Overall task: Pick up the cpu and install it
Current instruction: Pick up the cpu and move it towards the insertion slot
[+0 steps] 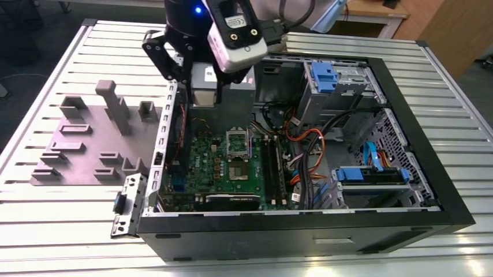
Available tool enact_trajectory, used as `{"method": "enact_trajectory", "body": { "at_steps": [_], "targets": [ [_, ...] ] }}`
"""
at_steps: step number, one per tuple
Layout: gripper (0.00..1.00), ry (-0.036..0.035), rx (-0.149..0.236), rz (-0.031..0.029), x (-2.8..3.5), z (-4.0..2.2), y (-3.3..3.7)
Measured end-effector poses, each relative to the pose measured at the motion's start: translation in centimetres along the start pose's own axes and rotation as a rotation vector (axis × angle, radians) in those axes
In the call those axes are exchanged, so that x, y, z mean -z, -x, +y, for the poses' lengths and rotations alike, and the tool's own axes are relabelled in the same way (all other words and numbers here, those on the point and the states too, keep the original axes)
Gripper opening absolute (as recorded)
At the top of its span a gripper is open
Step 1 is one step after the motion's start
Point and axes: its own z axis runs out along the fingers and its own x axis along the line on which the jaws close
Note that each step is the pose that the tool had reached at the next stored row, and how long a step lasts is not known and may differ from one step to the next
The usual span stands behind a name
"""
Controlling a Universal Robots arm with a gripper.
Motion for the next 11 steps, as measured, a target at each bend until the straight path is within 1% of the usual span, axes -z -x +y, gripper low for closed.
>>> {"method": "enact_trajectory", "body": {
  "at_steps": [3, 5, 8, 11],
  "targets": [
    [0.45, 0.0001, 0.0, 0.0002, -0.16, -0.08, 0.82],
    [0.45, 0.0001, 0.0, 0.0001, -0.39, -0.09, 1.32],
    [0.45, -0.0001, -0.001, 0.0002, -0.9, -0.1, 1.9],
    [0.45, 0.0001, -0.002, 0.0001, -1.44, -0.13, 2.62]
  ]
}}
